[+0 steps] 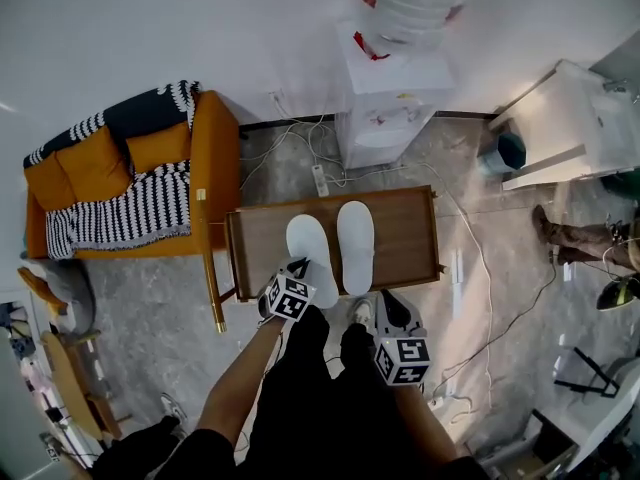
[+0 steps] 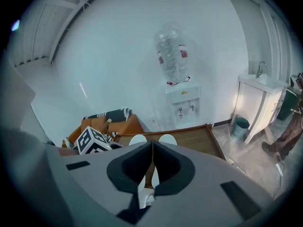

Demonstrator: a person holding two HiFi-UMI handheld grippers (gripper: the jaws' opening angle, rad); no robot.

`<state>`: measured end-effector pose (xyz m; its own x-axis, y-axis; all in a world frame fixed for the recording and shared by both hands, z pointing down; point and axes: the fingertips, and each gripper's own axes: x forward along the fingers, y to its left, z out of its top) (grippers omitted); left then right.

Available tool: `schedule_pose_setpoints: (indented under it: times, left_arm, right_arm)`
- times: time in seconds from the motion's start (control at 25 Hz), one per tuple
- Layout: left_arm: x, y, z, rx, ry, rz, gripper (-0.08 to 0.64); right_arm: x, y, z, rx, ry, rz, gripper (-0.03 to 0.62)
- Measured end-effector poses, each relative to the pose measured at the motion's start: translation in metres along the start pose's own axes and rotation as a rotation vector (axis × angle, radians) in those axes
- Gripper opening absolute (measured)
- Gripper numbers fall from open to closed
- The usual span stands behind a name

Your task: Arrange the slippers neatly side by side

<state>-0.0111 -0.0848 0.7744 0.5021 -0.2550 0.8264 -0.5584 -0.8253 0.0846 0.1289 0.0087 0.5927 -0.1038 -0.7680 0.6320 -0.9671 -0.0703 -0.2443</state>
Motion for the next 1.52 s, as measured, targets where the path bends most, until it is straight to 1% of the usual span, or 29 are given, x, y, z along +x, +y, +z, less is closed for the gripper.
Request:
schedule_pose_setpoints:
  times: [0.16, 0.32, 0.56, 0.76, 0.8, 0.84, 0.88, 0.92, 1.04, 1.2, 1.28, 1.4, 1.48, 1.52]
  left_arm:
    - [0.02, -0.003, -0.003, 0.083, 0.048, -0.018, 0.025]
    - [0.037, -0.006, -0.004, 0.102, 0.073, -0.039, 0.025]
    - [0.05, -0.007, -0.002, 0.081, 0.084, -0.044, 0.025]
    - [0.054, -0.008, -0.001, 0.029, 0.084, -0.02, 0.026]
    - [0.054, -0.009, -0.001, 0.015, 0.083, -0.024, 0.037]
    - [0.055, -0.011, -0.002, 0.0, 0.084, -0.033, 0.089]
    - [0.055, -0.012, -0.003, -0.015, 0.087, -0.043, 0.173]
    - [0.055, -0.014, -0.005, -0.029, 0.091, -0.05, 0.196]
    - [0.052, -0.013, -0.007, -0.075, 0.086, -0.05, 0.204]
    - [0.032, -0.006, -0.005, -0.174, 0.041, -0.028, 0.204]
    - [0.01, -0.001, 0.002, -0.233, -0.008, -0.003, 0.196]
    - [-0.032, 0.003, 0.02, -0.318, -0.129, 0.022, 0.086]
    - [-0.063, -0.001, 0.035, -0.358, -0.221, 0.017, 0.052]
    - [-0.079, -0.003, 0.043, -0.366, -0.264, 0.019, 0.035]
  right_arm:
    - [-0.005, -0.005, -0.005, 0.015, 0.003, -0.017, 0.017]
    - [-0.01, -0.013, -0.012, 0.025, 0.01, -0.031, 0.017]
    - [-0.014, -0.019, -0.019, 0.035, 0.018, -0.04, 0.017]
    - [-0.014, -0.02, -0.021, 0.031, 0.023, -0.034, 0.017]
    - [-0.014, -0.02, -0.021, 0.03, 0.025, -0.033, 0.017]
    - [-0.014, -0.02, -0.021, 0.028, 0.027, -0.031, 0.017]
    - [-0.014, -0.02, -0.021, 0.026, 0.028, -0.028, 0.017]
    - [-0.014, -0.019, -0.021, 0.023, 0.029, -0.026, 0.017]
    - [-0.014, -0.019, -0.018, 0.014, 0.027, -0.019, 0.017]
    - [-0.013, -0.017, -0.015, 0.002, 0.023, -0.009, 0.017]
    - [-0.011, -0.015, -0.011, -0.005, 0.017, 0.001, 0.017]
    - [-0.01, -0.008, -0.001, -0.018, -0.004, 0.021, 0.017]
    - [-0.011, -0.002, 0.008, -0.03, -0.02, 0.035, 0.017]
    - [-0.011, 0.001, 0.014, -0.039, -0.03, 0.044, 0.017]
